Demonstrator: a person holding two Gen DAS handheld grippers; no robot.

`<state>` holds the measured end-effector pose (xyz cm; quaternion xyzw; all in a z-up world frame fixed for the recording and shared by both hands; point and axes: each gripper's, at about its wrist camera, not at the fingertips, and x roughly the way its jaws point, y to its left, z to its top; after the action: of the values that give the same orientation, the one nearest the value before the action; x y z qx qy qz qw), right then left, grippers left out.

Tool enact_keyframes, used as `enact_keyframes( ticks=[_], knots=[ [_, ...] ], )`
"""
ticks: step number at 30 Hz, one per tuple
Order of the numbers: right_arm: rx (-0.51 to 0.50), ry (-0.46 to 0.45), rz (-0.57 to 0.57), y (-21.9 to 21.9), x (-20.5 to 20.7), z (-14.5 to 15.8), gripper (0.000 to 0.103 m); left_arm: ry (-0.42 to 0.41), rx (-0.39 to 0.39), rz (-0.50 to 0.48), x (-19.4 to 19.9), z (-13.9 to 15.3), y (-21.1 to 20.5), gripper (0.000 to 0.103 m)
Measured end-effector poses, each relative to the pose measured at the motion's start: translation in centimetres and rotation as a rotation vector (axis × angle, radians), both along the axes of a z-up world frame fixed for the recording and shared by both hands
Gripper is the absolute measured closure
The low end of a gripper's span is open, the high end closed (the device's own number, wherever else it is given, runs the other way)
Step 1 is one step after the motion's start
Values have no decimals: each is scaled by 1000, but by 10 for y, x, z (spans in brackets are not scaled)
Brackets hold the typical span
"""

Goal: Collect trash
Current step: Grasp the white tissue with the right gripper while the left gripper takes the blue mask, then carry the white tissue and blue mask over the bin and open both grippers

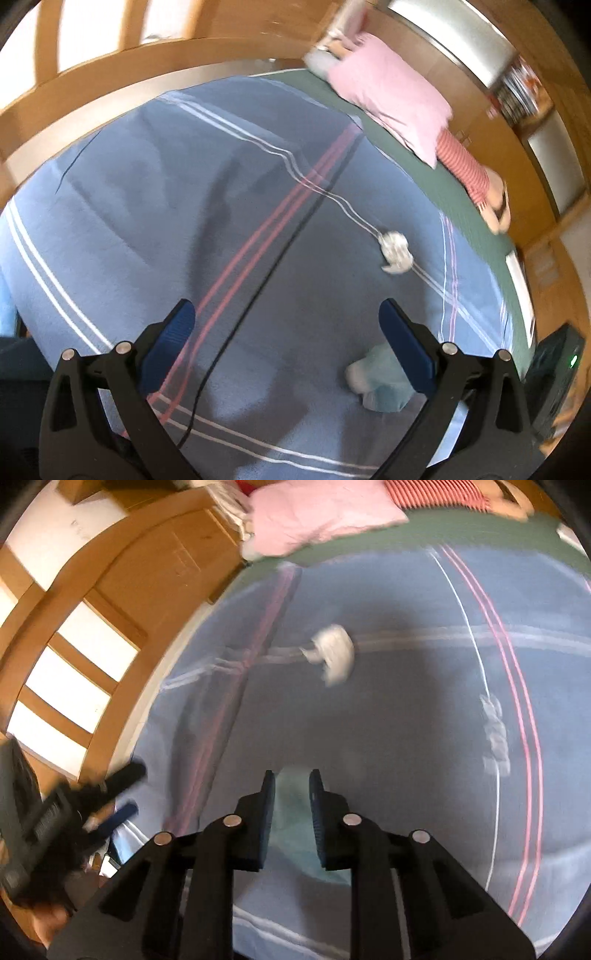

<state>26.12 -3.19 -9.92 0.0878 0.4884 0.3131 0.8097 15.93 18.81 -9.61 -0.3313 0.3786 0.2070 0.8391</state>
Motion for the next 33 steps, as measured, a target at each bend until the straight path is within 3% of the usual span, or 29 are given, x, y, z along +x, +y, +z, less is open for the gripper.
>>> enact_keyframes(
  ticks=[1,2,4,7,9,10,12,15,17,21,25,27,29,31,33],
  knots=[
    [-28,-41,-15,6,8,6,38,-2,-17,17,-1,-2,3,4],
    [-58,-93,-44,12,17,12,20,-2,-27,25,-2,-3,4,4],
    [-147,-184,-85,33,47,15,20,5,-39,24,0,-5,3,4],
    [-355,-170,-57,74,98,-15,21,20,-44,1,4,-8,1,4],
    [-448,-146,-37,89,117,-39,39,35,-40,-9,6,-10,0,4],
    [-467,-110,-29,90,123,-53,73,47,-39,-21,9,-13,-2,4],
    [-408,-83,-27,79,120,-58,85,63,-47,-46,14,-16,-5,4],
    [-389,-108,-26,57,101,-45,87,58,-70,-111,21,-19,-18,4],
    [-383,-127,-40,35,84,-34,87,48,-66,-228,32,-19,-40,4],
    [-355,-148,-88,-26,44,-10,87,98,84,-412,59,-21,-95,4],
    [-333,-171,-172,-77,-4,8,87,235,226,-506,80,-47,-132,5],
    [-308,-173,-201,-97,-31,15,87,308,215,-533,83,-66,-137,35],
    [-267,-176,-226,-120,-63,23,87,291,254,-522,81,-66,-138,56],
    [-237,-181,-248,-138,-84,30,87,256,291,-523,77,-61,-138,68],
    [-204,-184,-276,-158,-110,36,87,214,321,-517,65,-54,-138,72]
  ],
)
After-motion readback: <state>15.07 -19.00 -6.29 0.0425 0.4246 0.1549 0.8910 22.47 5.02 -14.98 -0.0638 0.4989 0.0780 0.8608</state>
